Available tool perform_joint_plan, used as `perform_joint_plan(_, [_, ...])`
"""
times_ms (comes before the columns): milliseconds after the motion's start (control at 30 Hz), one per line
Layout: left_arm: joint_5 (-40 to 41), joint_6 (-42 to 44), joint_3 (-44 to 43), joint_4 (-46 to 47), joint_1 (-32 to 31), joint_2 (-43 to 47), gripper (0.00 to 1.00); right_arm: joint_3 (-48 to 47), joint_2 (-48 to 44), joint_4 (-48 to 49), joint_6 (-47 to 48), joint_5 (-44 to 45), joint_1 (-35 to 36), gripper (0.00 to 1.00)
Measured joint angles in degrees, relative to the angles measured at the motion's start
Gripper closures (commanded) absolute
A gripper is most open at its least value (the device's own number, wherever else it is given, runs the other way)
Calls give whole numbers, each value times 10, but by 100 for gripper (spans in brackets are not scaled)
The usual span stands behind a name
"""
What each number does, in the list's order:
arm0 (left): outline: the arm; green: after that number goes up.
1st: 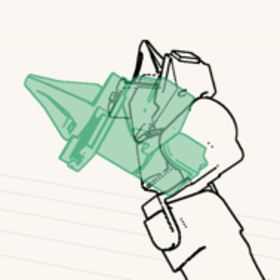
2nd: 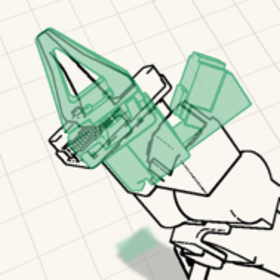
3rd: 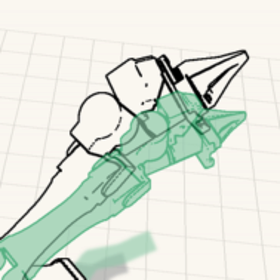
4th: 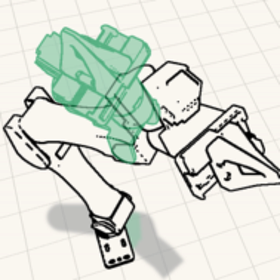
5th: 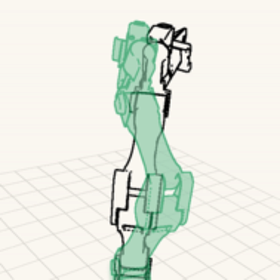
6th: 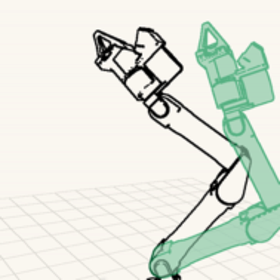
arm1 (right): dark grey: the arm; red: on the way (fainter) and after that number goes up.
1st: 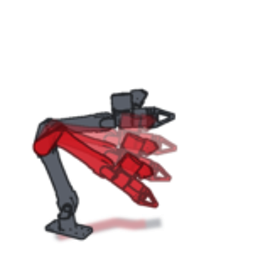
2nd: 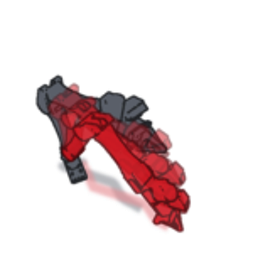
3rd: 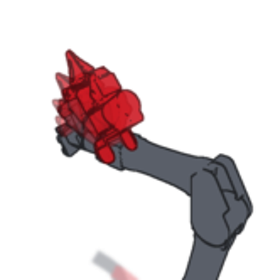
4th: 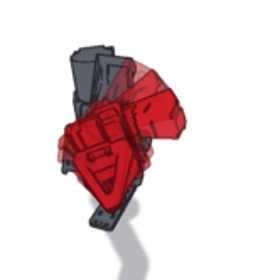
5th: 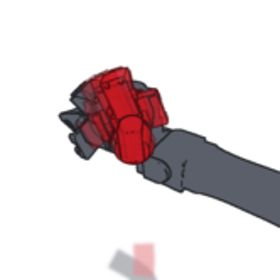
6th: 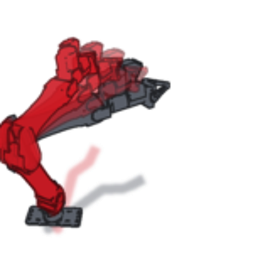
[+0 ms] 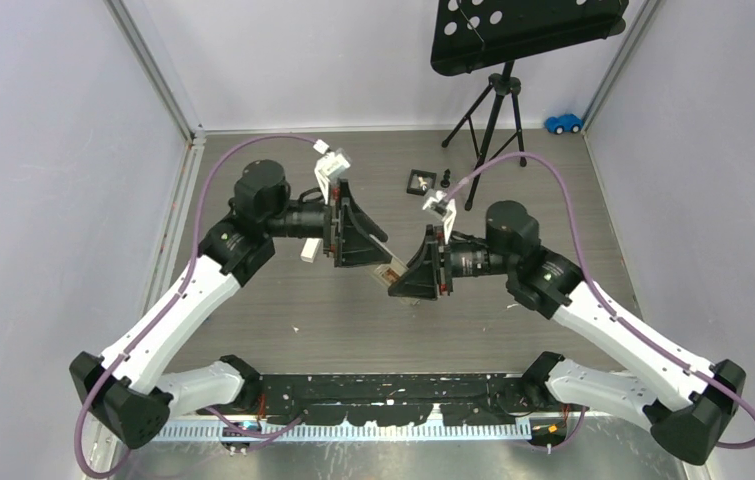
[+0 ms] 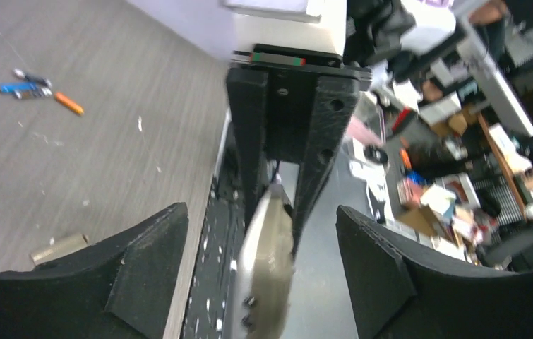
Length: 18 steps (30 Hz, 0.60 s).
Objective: Load the batteries into the remote control
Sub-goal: Adjust the remote control.
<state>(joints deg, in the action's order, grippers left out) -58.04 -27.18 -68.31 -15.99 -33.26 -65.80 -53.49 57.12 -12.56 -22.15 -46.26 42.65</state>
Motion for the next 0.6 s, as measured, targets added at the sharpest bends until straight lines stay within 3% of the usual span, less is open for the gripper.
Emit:
perform_joint_plan(133, [76,-122,58,165,0,40,14,17,-38,94,-67,42,0,98])
perform_joint_plan(400, [179,-301,127,401,2,59,45,43,-33,254,-188,87,0,98])
perform_joint_plan(600, [180,-360,126,479,4,42,45,56,-23,298,-233,116,0,98])
